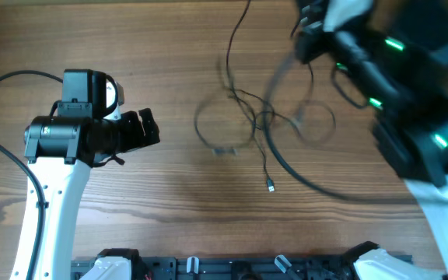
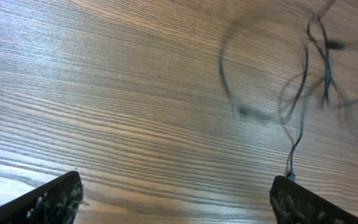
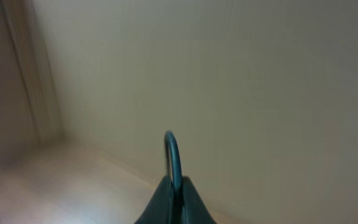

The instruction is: Untangle cables

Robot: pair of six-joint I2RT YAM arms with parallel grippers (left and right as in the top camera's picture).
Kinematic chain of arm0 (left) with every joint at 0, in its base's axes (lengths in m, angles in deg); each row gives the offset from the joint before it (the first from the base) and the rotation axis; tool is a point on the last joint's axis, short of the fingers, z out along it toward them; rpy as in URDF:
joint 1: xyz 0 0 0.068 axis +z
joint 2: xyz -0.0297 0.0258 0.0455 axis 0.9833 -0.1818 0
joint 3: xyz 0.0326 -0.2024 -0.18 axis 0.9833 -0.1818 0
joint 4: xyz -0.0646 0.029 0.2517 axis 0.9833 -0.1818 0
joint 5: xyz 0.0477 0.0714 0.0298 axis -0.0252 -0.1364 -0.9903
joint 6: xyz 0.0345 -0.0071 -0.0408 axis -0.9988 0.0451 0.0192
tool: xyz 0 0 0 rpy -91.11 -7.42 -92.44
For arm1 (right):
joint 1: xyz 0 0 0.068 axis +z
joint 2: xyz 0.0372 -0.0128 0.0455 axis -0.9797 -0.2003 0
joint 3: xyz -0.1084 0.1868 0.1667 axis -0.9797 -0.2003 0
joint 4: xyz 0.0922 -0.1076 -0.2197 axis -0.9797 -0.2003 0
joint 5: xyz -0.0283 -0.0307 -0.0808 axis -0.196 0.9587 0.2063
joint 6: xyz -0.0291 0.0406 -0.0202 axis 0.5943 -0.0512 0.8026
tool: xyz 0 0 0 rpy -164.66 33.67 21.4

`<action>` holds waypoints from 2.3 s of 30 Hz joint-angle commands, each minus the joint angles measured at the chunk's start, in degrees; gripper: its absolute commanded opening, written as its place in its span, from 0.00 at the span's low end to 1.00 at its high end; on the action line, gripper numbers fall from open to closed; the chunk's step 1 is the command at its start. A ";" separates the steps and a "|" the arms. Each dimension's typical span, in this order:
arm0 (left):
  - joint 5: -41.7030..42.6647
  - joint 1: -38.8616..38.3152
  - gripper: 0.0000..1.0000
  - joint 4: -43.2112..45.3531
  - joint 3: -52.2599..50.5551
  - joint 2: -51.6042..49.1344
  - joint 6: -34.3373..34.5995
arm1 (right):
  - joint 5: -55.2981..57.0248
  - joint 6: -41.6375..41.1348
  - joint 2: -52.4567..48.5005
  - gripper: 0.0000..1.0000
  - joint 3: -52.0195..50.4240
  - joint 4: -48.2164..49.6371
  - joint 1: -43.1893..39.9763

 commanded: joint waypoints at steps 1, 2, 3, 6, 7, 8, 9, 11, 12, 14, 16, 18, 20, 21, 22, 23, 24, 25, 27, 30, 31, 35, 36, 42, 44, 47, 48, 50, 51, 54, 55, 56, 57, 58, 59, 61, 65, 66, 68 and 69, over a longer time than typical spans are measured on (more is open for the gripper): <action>0.52 0.33 0.98 -0.33 -0.37 0.52 -1.40 | -0.55 -0.24 5.97 0.04 0.90 10.71 -0.09; 0.52 0.33 0.98 -0.37 -0.37 0.52 -1.42 | -0.55 -0.20 7.80 0.04 0.90 15.15 -0.09; 0.52 0.33 0.98 -0.39 -0.37 0.52 -1.42 | -0.50 -0.17 8.81 0.04 0.90 17.00 -0.09; 0.59 0.33 0.98 -0.37 -0.37 0.52 -1.40 | -0.48 3.23 10.25 0.04 0.90 14.95 -0.09; 1.07 0.33 0.98 -0.44 -0.37 0.52 -1.42 | 0.04 4.94 10.27 0.04 0.90 12.63 -0.09; 1.66 0.33 0.98 -0.59 -0.37 0.52 -1.42 | 1.36 7.37 10.27 0.04 0.90 9.90 -0.09; 1.79 0.33 0.98 -0.68 -0.37 0.52 -1.44 | 3.32 10.49 10.21 0.04 0.87 8.04 -0.09; 1.79 0.33 0.98 -0.98 -0.37 0.52 -1.44 | 11.78 20.28 9.88 0.04 0.87 4.96 -0.09; 1.79 0.33 0.98 -1.01 -0.37 0.52 -1.44 | 16.55 24.24 9.70 0.04 0.87 4.11 -0.09; 1.79 0.33 0.98 -0.74 -0.37 0.52 -1.44 | 34.27 34.47 8.76 0.04 0.87 4.00 -0.61; 1.79 0.33 0.99 -0.52 -0.37 0.52 -1.44 | 39.65 35.67 7.76 0.04 0.87 4.37 -3.41; 1.79 0.33 0.99 -0.66 -0.37 0.52 -1.44 | 40.04 30.18 6.36 0.04 0.83 4.07 -10.32; 1.81 0.33 0.98 -1.01 -0.37 0.52 -1.77 | 40.04 21.46 4.83 0.04 0.83 2.67 -18.97; 1.84 0.33 0.98 -1.03 -0.37 0.52 -2.38 | 40.02 18.67 4.20 0.04 0.83 1.75 -22.29; 1.86 0.33 0.98 -1.03 -0.37 0.52 -2.75 | 40.02 14.62 3.10 0.04 0.81 0.39 -27.21; 1.97 0.33 0.99 -1.05 -0.37 0.52 -2.75 | 40.04 10.19 2.47 0.04 0.68 -0.31 -30.14; 1.99 0.33 0.99 -1.11 -0.37 0.52 -2.89 | 40.37 2.73 1.55 0.04 0.57 -0.81 -35.12; 2.01 0.33 0.99 -1.73 -0.37 0.52 -3.23 | 41.38 -4.76 0.83 0.04 0.57 -0.68 -40.15; 2.10 0.35 0.99 -2.91 -0.37 0.52 -4.44 | 41.27 -18.95 -0.22 0.04 0.57 -1.84 -48.59; 2.95 0.33 1.00 -2.58 -0.37 0.52 -4.44 | 40.39 -37.33 -2.78 0.04 0.39 -7.04 -58.97; 3.13 0.33 1.00 -2.60 -0.37 0.52 -4.44 | 40.30 -40.41 -4.04 0.04 0.04 -8.37 -61.66; 4.68 0.33 1.00 -2.67 -0.37 0.52 -4.44 | 31.06 -42.29 -12.24 0.04 -0.94 -12.48 -69.85; 4.83 0.33 1.00 -2.69 -0.37 0.52 -4.46 | 27.85 -42.25 -15.08 0.04 -0.94 -14.03 -71.38; 4.85 0.33 1.00 -2.86 -0.37 0.52 -4.44 | 16.61 -38.69 -29.31 0.04 -0.94 -23.43 -76.11; 4.85 0.33 1.00 -2.97 -0.37 0.52 -4.44 | 12.28 -36.63 -35.06 0.04 -0.94 -26.10 -77.13; 4.85 0.33 1.00 -2.97 -0.37 0.52 -4.44 | 11.76 -38.51 -42.75 0.23 -0.94 -29.73 -77.37; 4.85 0.33 1.00 -2.95 -0.37 0.52 -4.44 | 11.45 -39.36 -44.00 0.57 -0.94 -30.23 -77.37; 4.85 0.33 1.00 -2.95 -0.37 0.52 -4.44 | 6.86 -42.73 -45.72 1.00 -0.94 -31.39 -77.37; 4.85 0.33 1.00 -2.95 -0.37 0.52 -4.44 | 4.00 -43.76 -45.72 1.00 -0.94 -31.36 -77.37; 4.85 0.33 1.00 -2.95 -0.37 0.52 -4.42 | -8.96 -46.97 -45.24 1.00 -0.87 -31.23 -77.15; 4.85 0.33 1.00 -2.95 -0.37 0.52 -4.42 | -12.59 -47.08 -45.11 1.00 -0.87 -31.34 -76.85; 4.85 0.33 1.00 -2.95 -0.37 0.52 -4.42 | -14.23 -47.10 -44.96 1.00 -0.87 -31.36 -76.52; 4.85 0.33 1.00 -2.95 -0.37 0.52 -4.42 | -14.97 -47.08 -44.74 1.00 -0.87 -31.28 -75.91; 4.85 0.33 1.00 -2.95 -0.37 0.52 -4.42 | -14.38 -46.56 -44.26 1.00 -0.87 -30.71 -75.12; 4.85 0.33 1.00 -2.95 -0.37 0.52 -4.44 | -12.22 -45.18 -43.45 1.00 -0.87 -29.51 -74.03; 4.85 0.33 0.99 -2.95 -0.37 0.52 -4.44 | -2.80 -39.80 -40.22 1.00 -0.87 -25.55 -70.84; 4.85 0.33 1.00 -2.91 -0.37 0.52 -4.42 | 11.17 -37.83 -31.91 1.00 -0.87 -19.19 -65.20; 4.85 0.33 1.00 -2.91 -0.37 0.52 -4.42 | 11.63 -37.81 -30.08 1.00 -0.87 -17.68 -64.04; 4.85 0.33 1.00 -2.89 -0.37 0.52 -4.42 | 11.37 -37.62 -24.83 0.92 -0.87 -13.92 -59.01; 4.85 0.33 1.00 -2.86 -0.37 0.52 -4.42 | 11.28 -37.22 -24.22 0.79 -0.87 -13.99 -57.59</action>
